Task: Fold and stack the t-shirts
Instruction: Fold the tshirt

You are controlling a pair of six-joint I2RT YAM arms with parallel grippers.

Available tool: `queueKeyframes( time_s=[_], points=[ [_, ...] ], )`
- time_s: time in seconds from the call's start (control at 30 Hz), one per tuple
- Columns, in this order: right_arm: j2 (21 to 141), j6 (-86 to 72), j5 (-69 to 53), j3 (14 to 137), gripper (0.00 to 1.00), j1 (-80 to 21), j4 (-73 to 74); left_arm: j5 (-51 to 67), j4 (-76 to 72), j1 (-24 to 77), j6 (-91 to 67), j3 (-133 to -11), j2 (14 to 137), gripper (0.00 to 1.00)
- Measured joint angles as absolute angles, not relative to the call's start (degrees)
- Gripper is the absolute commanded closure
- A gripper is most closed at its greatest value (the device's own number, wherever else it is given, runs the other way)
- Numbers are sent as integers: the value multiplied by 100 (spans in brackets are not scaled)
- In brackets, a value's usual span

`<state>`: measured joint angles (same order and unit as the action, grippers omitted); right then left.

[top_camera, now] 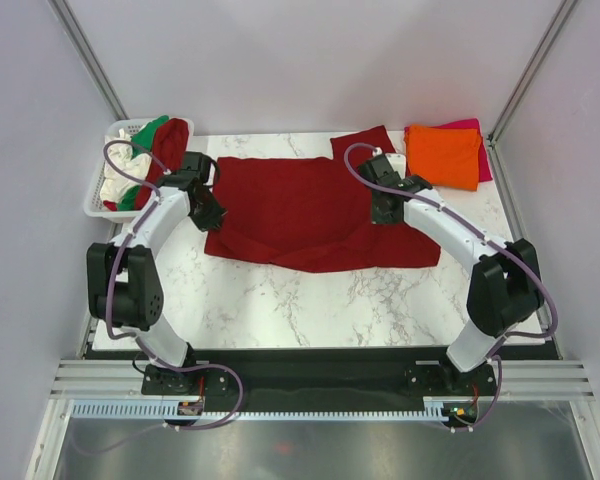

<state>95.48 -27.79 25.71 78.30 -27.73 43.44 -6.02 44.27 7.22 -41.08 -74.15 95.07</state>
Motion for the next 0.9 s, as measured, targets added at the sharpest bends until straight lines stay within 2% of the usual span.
queueKeyframes(
  time_s=[0.33,0.5,0.53,0.6,0.63,0.67,0.7,0.73,0.77,0.83,0.9],
  points=[
    [10182,-2561,3000,8503,100,-2552,4346,-854,4462,526,-3981,-8009,10173,98],
    [10558,-2539,3094,8766,96,-2421,4372,-891,4536,447,-3916,-8534,10648,88],
    [10669,-2539,3109,8838,92,-2386,4388,-893,4558,443,-3903,-8637,10763,85],
    [10899,-2541,3142,9015,82,-2314,4414,-884,4589,421,-3846,-8873,11039,71],
    [11032,-2541,3155,9109,63,-2274,4427,-882,4619,414,-3804,-8991,11190,64],
    [11139,-2576,3162,9192,57,-2235,4438,-869,4676,401,-3765,-9144,11362,51],
    [11275,-2558,3179,9319,47,-2185,4473,-864,4713,384,-3712,-9312,11542,42],
    [11439,-2567,3188,9476,28,-2117,4519,-860,4801,366,-3684,-9487,11701,34],
    [11581,-2574,3201,9657,23,-2053,4584,-860,4860,346,-3625,-9701,11889,23],
    [11826,-2543,3256,10036,10,-1942,4661,-906,4969,320,-3562,-10031,12114,18],
    [12003,-2523,3363,10492,8,-1852,4845,-1031,5089,307,-3544,-10175,12103,16]
  ],
)
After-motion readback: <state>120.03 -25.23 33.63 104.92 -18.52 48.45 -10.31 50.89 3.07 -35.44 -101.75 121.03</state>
